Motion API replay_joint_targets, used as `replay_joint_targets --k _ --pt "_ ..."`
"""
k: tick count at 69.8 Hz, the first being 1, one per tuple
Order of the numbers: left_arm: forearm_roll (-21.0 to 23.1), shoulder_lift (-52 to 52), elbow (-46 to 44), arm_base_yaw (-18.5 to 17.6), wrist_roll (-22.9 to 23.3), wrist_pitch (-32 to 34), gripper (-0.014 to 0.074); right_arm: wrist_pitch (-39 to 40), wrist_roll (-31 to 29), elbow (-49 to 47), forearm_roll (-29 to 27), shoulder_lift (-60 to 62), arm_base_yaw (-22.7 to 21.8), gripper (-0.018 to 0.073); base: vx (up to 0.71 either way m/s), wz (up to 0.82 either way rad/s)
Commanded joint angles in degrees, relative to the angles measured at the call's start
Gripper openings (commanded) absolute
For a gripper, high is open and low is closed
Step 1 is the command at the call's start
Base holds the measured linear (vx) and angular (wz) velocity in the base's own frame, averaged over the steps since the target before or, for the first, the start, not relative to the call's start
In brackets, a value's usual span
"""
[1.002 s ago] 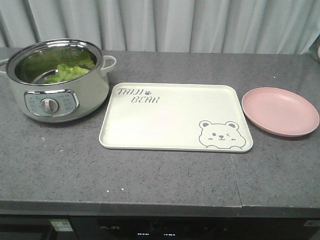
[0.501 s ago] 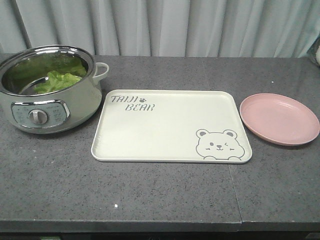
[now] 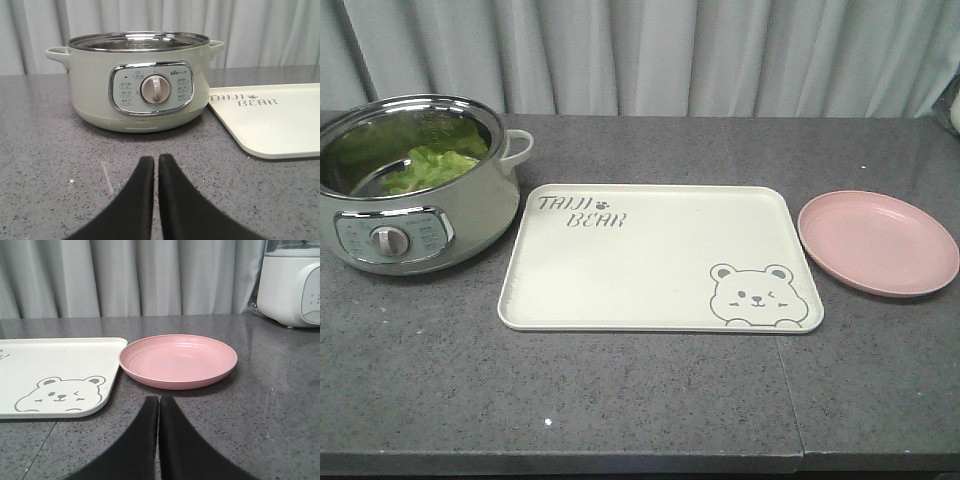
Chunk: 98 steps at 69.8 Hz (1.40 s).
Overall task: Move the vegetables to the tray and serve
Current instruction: 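Move the left gripper open above the white pot of lettuce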
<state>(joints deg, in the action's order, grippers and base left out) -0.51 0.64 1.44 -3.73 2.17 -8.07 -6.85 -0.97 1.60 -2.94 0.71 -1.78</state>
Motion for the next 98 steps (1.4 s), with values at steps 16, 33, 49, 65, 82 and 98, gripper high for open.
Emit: replay_joint_targets --k 16,33,49,65,82,98 --pt "0.51 0.83 1.61 -0.05 0.50 4.35 -0.0006 4.24 -0.12 0.90 0.53 0.28 -0.09 -0.0006 0.00 0.00" --pt "0.51 0.83 1.61 -0.05 0.50 4.35 -0.0006 4.24 -0.12 0.90 0.53 0.28 -0.09 -0.0006 0.00 0.00" --pt "0.51 0.83 1.61 -0.05 0.50 4.35 -0.0006 4.24 -0.12 0.90 0.53 0.28 -0.09 -0.0006 0.00 0.00" --pt "0.51 0.83 1.61 -0.05 0.50 4.35 -0.0006 4.24 -0.12 0.90 0.53 0.28 -0.09 -0.0006 0.00 0.00" --pt "0.51 0.83 1.61 -0.05 0.50 4.35 -0.0006 4.24 -0.12 0.90 0.53 0.28 -0.09 -0.0006 0.00 0.00" --pt "0.51 0.83 1.61 -0.05 0.50 4.35 -0.0006 4.29 -0.18 0.90 0.53 0.28 -0.09 -0.0006 0.00 0.00"
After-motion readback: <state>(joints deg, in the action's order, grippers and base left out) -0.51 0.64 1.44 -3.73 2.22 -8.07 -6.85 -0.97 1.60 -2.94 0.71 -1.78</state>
